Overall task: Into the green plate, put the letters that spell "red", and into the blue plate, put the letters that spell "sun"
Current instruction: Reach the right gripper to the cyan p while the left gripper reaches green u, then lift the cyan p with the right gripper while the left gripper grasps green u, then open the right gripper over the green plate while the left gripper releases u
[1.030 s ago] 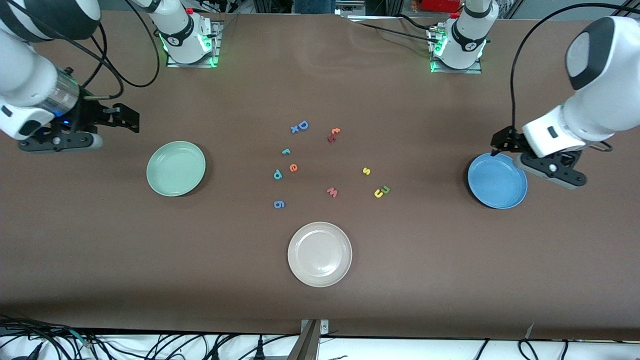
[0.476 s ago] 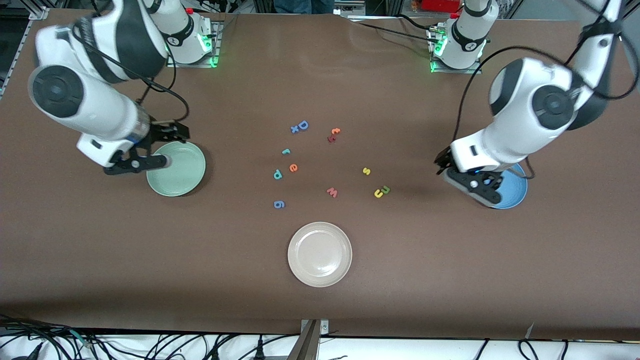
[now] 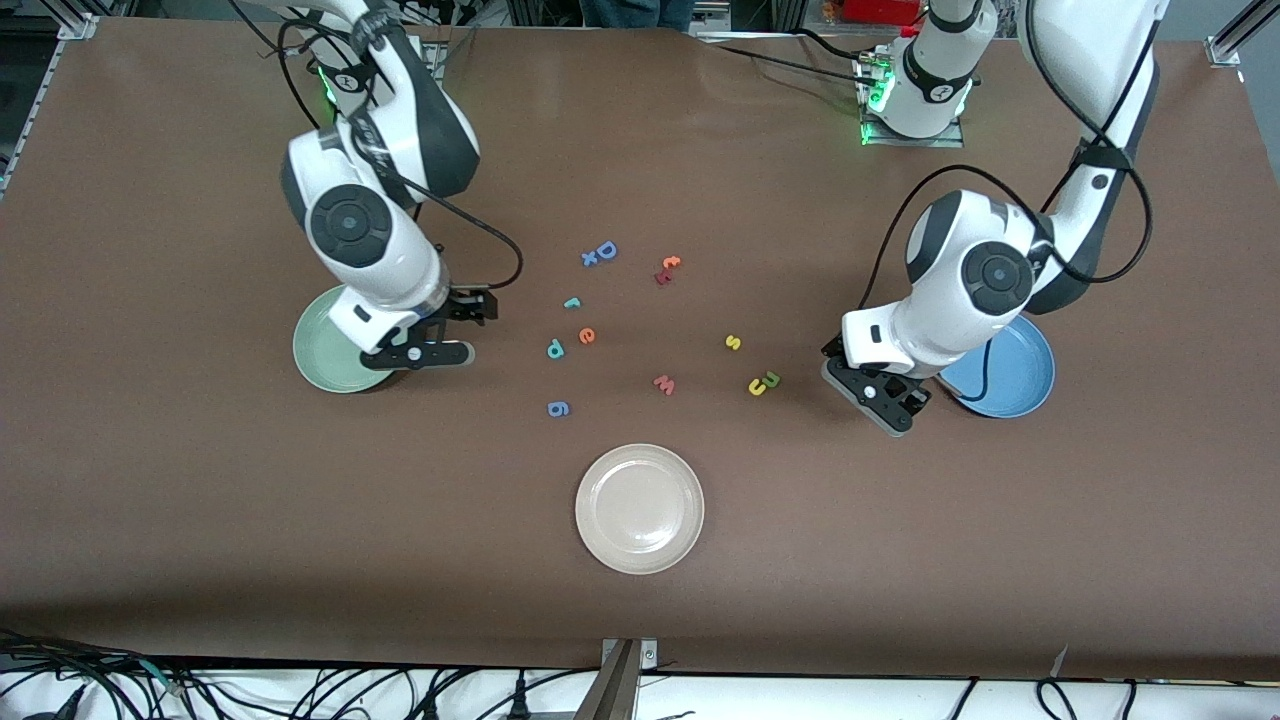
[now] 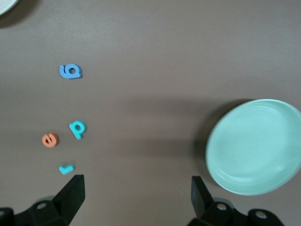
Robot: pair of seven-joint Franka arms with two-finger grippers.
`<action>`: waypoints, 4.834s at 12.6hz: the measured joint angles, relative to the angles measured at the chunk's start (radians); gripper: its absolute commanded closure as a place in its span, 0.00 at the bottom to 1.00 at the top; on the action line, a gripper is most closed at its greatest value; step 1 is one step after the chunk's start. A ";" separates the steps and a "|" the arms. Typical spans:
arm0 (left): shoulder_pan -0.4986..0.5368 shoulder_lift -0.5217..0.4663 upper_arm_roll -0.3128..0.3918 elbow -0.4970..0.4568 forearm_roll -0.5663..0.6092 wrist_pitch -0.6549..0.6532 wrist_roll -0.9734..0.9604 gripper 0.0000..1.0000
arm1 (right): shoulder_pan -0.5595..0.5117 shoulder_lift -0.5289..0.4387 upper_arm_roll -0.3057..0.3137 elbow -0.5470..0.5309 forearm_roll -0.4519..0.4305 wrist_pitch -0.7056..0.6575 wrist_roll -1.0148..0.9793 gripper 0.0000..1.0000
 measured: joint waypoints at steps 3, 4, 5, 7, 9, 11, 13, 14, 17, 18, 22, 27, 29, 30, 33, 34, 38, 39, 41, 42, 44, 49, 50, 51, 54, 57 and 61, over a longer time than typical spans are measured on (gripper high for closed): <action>-0.051 0.045 0.012 0.000 0.000 0.004 -0.031 0.09 | 0.057 0.022 0.001 -0.127 0.000 0.203 0.091 0.01; -0.074 0.060 0.024 0.000 0.000 0.005 -0.066 0.09 | 0.075 0.042 0.001 -0.140 0.000 0.232 0.109 0.01; -0.099 0.075 0.038 0.000 0.000 0.006 -0.093 0.09 | 0.090 0.068 0.002 -0.145 0.000 0.268 0.121 0.02; -0.153 0.107 0.079 0.000 0.006 0.012 -0.115 0.09 | 0.111 0.128 0.001 -0.146 0.000 0.365 0.134 0.11; -0.185 0.136 0.103 0.001 0.023 0.038 -0.141 0.09 | 0.121 0.178 0.001 -0.146 0.000 0.434 0.135 0.31; -0.203 0.153 0.105 0.006 0.027 0.044 -0.158 0.09 | 0.127 0.202 0.004 -0.145 0.000 0.472 0.136 0.35; -0.220 0.168 0.106 0.018 0.027 0.046 -0.186 0.09 | 0.129 0.212 0.022 -0.144 0.014 0.502 0.140 0.36; -0.227 0.177 0.107 0.022 0.027 0.052 -0.205 0.09 | 0.130 0.215 0.027 -0.144 0.024 0.515 0.141 0.38; -0.244 0.211 0.107 0.024 0.027 0.108 -0.245 0.10 | 0.132 0.232 0.029 -0.144 0.030 0.544 0.141 0.46; -0.246 0.221 0.107 0.024 0.027 0.119 -0.260 0.10 | 0.134 0.242 0.029 -0.144 0.030 0.561 0.141 0.47; -0.252 0.232 0.108 0.027 0.027 0.128 -0.272 0.14 | 0.141 0.264 0.029 -0.144 0.030 0.585 0.141 0.61; -0.262 0.250 0.119 0.029 0.027 0.161 -0.274 0.15 | 0.141 0.264 0.029 -0.142 0.030 0.587 0.137 0.91; -0.269 0.250 0.126 0.030 0.027 0.161 -0.274 0.30 | 0.141 0.263 0.028 -0.139 0.030 0.589 0.123 0.91; -0.271 0.250 0.130 0.030 0.029 0.163 -0.274 0.38 | 0.142 0.261 0.025 -0.136 0.030 0.587 0.110 0.91; -0.273 0.249 0.131 0.036 0.043 0.167 -0.274 0.61 | 0.141 0.220 -0.015 -0.123 0.030 0.511 0.036 0.91; -0.273 0.249 0.131 0.038 0.044 0.167 -0.274 0.61 | 0.141 0.195 -0.036 -0.120 0.030 0.458 -0.005 0.91; -0.276 0.249 0.135 0.039 0.044 0.168 -0.274 0.78 | 0.136 0.089 -0.179 -0.124 0.030 0.229 -0.252 0.93; -0.277 0.249 0.139 0.040 0.044 0.169 -0.274 0.80 | 0.135 0.070 -0.222 -0.138 0.030 0.203 -0.317 0.95; -0.277 0.249 0.166 0.043 0.044 0.172 -0.274 0.84 | 0.133 0.043 -0.323 -0.191 0.036 0.193 -0.481 0.95; -0.275 0.249 0.185 0.046 0.044 0.172 -0.269 0.85 | 0.127 0.038 -0.372 -0.222 0.054 0.193 -0.563 0.95; -0.259 0.239 0.211 0.055 0.032 0.165 -0.239 0.85 | 0.088 0.041 -0.419 -0.276 0.102 0.197 -0.699 0.95; -0.217 0.200 0.331 0.058 -0.218 0.064 0.059 0.85 | -0.004 0.142 -0.421 -0.308 0.225 0.270 -0.881 0.40; -0.213 0.191 0.357 0.058 -0.223 0.037 0.084 0.85 | -0.005 0.155 -0.421 -0.308 0.233 0.279 -0.885 0.12; -0.207 0.178 0.380 0.058 -0.223 0.004 0.108 0.85 | -0.005 0.159 -0.418 -0.304 0.237 0.280 -0.885 0.00; -0.169 0.124 0.444 0.059 -0.223 -0.107 0.218 0.85 | -0.001 0.152 -0.412 -0.254 0.240 0.233 -0.874 0.00; -0.124 0.096 0.493 0.056 -0.223 -0.193 0.317 0.84 | 0.036 0.128 -0.399 -0.124 0.242 0.001 -0.709 0.01; -0.070 0.096 0.531 0.001 -0.222 -0.225 0.413 0.82 | 0.185 0.121 -0.383 -0.072 0.288 -0.024 -0.438 0.01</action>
